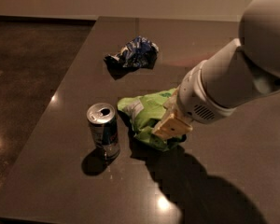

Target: Move green rice chip bag near redbull can

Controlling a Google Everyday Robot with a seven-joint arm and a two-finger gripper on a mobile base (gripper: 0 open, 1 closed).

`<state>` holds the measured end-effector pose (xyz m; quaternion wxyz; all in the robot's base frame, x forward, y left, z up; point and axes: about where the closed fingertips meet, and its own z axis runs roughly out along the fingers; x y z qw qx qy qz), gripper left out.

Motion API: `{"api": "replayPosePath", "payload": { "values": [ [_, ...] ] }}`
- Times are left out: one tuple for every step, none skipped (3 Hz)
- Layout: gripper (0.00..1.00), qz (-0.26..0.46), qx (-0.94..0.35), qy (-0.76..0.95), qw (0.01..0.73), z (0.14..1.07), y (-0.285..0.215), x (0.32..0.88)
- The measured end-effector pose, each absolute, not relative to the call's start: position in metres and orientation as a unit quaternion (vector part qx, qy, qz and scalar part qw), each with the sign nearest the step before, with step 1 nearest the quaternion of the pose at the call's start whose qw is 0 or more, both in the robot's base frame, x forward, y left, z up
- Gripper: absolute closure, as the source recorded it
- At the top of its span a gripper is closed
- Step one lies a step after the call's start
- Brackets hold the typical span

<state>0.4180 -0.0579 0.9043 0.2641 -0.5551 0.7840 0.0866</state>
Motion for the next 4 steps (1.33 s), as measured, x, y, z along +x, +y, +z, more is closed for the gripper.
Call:
{"api": "replayPosePath", "payload": {
  "values": [
    [0.61,0.091,-0.564,0.777,0.265,0.9028,-0.0486,0.4141],
    [0.38,0.091,-0.565,0.776,0.265,0.9031,-0.0472,0.4137],
    [0.14,0.091,-0.566,0.775,0.265,0.9035,-0.0461,0.4133],
    [0.00,0.090,-0.567,0.774,0.266,0.9039,-0.0450,0.4130]
  ]
}}
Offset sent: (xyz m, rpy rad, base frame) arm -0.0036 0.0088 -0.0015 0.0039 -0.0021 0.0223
